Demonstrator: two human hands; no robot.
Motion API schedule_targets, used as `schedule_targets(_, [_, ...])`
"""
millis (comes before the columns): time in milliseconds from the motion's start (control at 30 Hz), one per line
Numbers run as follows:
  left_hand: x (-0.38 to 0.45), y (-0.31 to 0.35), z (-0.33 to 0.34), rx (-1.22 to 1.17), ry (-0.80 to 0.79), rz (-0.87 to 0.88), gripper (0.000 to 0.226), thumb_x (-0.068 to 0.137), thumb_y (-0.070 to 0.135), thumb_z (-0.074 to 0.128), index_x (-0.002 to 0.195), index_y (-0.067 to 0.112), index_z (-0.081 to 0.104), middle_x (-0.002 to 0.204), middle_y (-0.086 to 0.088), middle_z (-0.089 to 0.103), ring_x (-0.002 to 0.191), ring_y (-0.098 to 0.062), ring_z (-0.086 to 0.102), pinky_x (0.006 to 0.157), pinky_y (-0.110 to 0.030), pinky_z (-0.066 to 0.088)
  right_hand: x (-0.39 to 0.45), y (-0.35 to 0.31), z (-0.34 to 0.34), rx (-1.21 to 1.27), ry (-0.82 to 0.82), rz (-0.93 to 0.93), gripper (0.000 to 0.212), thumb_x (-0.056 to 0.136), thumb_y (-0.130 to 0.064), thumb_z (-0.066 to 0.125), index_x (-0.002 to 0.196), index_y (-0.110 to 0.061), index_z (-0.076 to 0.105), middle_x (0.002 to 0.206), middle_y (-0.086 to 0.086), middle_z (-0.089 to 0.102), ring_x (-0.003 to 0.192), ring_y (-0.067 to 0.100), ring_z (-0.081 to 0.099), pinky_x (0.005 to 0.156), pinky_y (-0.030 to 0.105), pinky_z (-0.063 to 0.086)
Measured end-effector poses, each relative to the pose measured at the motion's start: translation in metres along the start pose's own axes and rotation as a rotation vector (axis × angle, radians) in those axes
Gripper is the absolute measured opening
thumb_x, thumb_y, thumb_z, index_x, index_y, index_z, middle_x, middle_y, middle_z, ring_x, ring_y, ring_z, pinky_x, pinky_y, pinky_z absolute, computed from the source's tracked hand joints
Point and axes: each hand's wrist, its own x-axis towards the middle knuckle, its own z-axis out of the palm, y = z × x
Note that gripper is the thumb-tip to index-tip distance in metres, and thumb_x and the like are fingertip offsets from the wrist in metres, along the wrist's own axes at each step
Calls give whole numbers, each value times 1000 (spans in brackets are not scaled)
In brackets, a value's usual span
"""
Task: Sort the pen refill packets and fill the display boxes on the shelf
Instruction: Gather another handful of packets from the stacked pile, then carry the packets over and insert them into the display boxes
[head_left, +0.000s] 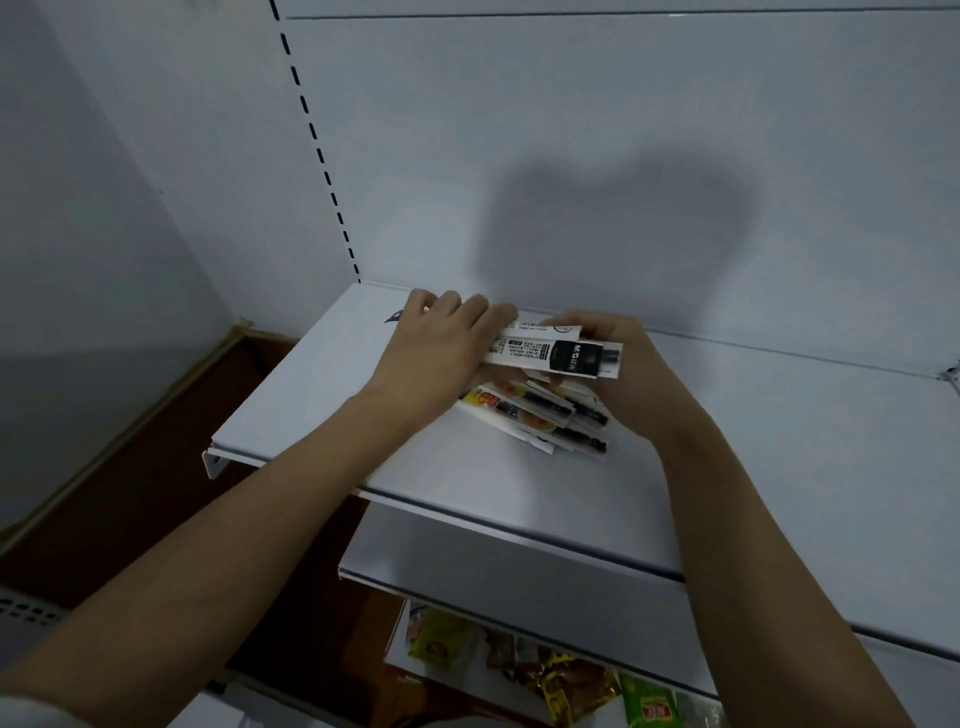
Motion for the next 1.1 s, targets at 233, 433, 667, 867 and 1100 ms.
schedule_targets(233, [-8,11,-17,109,-148,-164,47,50,3,88,90,12,64,61,-2,53,46,-26,49,50,-26,21,4,-24,19,475,238,175,50,105,-45,31,103,-12,68,109,10,71,99,28,67,85,44,55])
schedule_targets(433, [-4,26,-27,-26,-44,-133,49,60,3,87,102,12,63,62,-5,60,44,-29,55,47,-24,29,-17,-41,60,-87,406,36,36,104,-23,40,94,-9,72,94,3,72,87,11,66,72,19,49])
schedule_targets(667, [-41,53,-50,-447,9,-226,21,90,26,71,80,14,56,66,2,54,58,-23,52,51,-27,29,-80,-62,69,162,556,188,46,107,-38,32,105,-10,69,105,9,69,87,19,69,71,26,57])
schedule_targets(867, [-58,99,-89,-932,-126,-350,26,99,38,54,83,17,55,62,1,61,63,-21,59,60,-37,45,-194,-76,67,-162,733,326,25,102,-29,47,102,-17,68,101,3,71,93,20,69,82,34,59])
schedule_targets(1100, [-86,188,-106,-1448,-394,-329,32,99,33,57,88,2,58,60,1,49,49,-9,43,48,-26,38,-347,-71,64,-556,846,681,19,99,-35,52,100,-22,66,99,-6,67,92,14,62,78,33,49])
